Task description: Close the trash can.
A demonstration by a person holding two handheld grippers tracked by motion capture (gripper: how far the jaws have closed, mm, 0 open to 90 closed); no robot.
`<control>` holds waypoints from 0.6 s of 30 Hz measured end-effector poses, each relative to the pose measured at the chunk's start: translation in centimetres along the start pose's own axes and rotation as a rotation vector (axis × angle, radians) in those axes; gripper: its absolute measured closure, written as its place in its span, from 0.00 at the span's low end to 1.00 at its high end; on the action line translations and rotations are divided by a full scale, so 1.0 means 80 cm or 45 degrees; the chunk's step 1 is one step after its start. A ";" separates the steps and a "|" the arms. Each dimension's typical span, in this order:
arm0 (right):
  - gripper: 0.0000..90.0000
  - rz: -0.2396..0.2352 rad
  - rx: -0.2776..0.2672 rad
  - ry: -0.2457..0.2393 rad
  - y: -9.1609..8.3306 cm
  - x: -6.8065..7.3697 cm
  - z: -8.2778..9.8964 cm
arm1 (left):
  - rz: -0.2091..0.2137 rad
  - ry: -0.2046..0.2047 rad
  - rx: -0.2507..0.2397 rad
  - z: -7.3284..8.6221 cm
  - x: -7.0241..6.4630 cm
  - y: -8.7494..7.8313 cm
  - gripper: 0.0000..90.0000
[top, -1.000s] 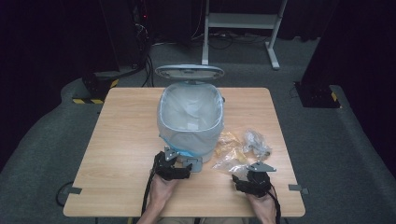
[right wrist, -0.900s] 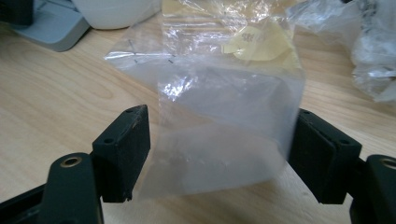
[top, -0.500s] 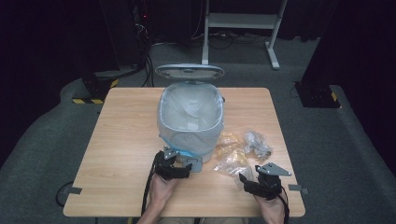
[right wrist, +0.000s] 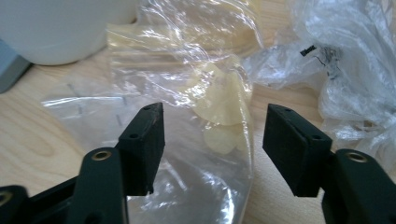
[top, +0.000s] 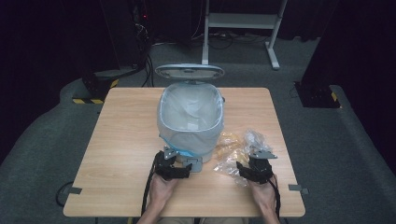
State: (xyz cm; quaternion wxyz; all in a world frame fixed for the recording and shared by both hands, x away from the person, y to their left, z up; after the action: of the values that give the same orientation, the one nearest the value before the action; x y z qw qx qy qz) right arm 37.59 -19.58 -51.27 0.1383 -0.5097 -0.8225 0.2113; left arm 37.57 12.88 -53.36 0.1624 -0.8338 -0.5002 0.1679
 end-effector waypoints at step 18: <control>0.88 -0.022 0.007 -0.087 0.004 0.000 0.015 | -0.009 0.012 -0.008 0.000 -0.002 -0.001 0.04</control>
State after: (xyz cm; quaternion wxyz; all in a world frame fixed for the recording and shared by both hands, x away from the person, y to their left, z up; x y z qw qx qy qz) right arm 37.30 -19.66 -52.51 0.1133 -0.4946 -0.8306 0.2296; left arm 37.46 12.77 -53.33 0.1626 -0.8333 -0.5029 0.1619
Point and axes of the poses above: each handheld gripper's, and its own axes: y roughly forward along the jaws, z roughly out of its underside, x roughly to its left, the point moved 1 cm from there along y, roughly forward along the jaws, and after that the axes turned 15 degrees about -x, right-handed, at the moved point
